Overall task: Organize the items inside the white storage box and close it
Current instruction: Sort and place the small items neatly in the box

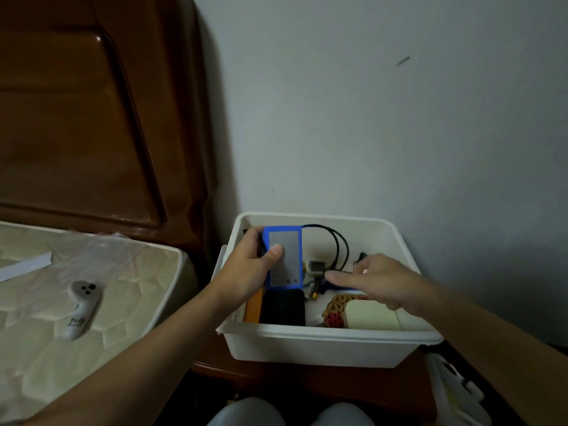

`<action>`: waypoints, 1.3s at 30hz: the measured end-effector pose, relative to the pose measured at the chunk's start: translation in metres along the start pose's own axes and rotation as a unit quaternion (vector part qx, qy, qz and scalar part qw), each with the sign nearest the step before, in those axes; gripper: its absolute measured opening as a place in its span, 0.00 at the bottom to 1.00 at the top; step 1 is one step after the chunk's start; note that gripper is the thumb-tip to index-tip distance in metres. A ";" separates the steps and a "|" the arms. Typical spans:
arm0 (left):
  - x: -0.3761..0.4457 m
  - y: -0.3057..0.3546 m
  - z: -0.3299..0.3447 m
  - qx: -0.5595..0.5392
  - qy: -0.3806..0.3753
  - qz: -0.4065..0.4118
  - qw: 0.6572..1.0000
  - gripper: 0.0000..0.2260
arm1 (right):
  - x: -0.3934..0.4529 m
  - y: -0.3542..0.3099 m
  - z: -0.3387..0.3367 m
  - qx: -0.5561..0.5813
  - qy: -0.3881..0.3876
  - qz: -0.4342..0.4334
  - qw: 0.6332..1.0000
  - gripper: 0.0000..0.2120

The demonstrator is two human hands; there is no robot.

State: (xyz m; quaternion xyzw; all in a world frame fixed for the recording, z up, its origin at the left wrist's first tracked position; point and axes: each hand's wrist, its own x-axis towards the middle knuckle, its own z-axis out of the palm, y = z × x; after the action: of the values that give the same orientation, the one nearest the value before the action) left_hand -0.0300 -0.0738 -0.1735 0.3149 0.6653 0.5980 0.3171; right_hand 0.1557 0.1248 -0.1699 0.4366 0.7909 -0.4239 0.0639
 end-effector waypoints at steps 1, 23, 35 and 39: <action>-0.003 0.004 0.000 0.005 -0.006 0.000 1.000 0.12 | -0.006 -0.003 0.001 -0.015 0.046 -0.038 0.998 0.42; 0.033 -0.036 0.029 0.166 -0.117 -0.288 0.936 0.10 | 0.025 0.007 -0.028 -0.417 0.047 -0.071 0.905 0.24; 0.054 -0.076 0.039 0.463 -0.195 -0.277 0.819 0.27 | 0.042 0.027 0.010 -0.488 -0.042 -0.080 0.868 0.24; 0.054 -0.071 0.043 0.502 -0.218 -0.283 0.788 0.31 | 0.042 0.033 0.019 -0.474 -0.019 -0.078 0.877 0.22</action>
State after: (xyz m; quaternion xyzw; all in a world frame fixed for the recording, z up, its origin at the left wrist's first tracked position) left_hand -0.0307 -0.0115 -0.2501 0.3499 0.8439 -0.0212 0.4061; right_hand 0.1497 0.1461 -0.2225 0.2831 0.9272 -0.0102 0.2451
